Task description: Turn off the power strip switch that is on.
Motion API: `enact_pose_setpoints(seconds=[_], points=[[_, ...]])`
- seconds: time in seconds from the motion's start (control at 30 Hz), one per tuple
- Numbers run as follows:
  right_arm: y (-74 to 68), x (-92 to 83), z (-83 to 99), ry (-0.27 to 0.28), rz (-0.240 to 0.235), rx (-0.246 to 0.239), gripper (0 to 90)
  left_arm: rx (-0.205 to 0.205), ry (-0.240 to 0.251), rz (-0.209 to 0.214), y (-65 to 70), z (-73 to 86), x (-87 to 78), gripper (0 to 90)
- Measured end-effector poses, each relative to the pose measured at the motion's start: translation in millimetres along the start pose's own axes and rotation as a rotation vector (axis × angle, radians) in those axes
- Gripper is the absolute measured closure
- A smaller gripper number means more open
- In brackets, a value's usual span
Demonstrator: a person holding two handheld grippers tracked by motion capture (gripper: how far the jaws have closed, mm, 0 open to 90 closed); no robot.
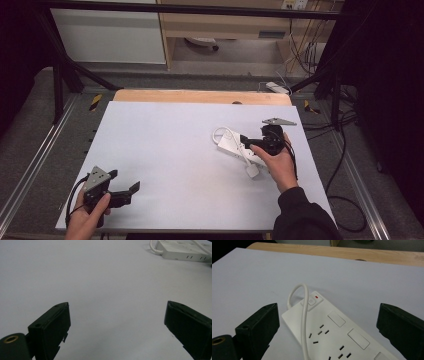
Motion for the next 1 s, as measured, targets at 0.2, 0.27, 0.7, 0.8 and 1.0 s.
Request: enact_pose_setpoints(seconds=[0.2, 0.27, 0.7, 0.8, 1.0], points=[[-3.3, -5.5, -4.6, 0.027, -0.012, -0.005, 3.2, 0.001, -0.001, -0.001, 0.0, 0.1, 0.1, 6.7], [-4.0, -7.7, -6.4, 0.037, -0.007, -0.008, 3.0, 0.0, -0.001, -0.002, -0.1, 0.1, 0.1, 6.8], [1.6, -26.8, -14.8, 0.091, -0.005, -0.012, 3.3, -0.002, 0.0, -0.002, -0.5, -0.1, -0.2, 6.7], [2.6, -34.6, -16.7, 0.114, -0.019, -0.022, 2.9, -0.001, -0.001, -0.003, -0.5, 0.0, -0.1, 6.6], [7.5, -49.8, -16.3, 0.129, -0.026, -0.035, 2.7, -0.002, -0.001, -0.003, -0.6, 0.1, -0.1, 6.6]])
Point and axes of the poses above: each handheld gripper's, and its own axes: x roughly forward along the jaws, z roughly out of its underside, y roughly to its right, the point moved 9 cm from there along x, roughly forward along the jaws, and after that the axes turned 1 degree about -y, right-handed, at the moved point
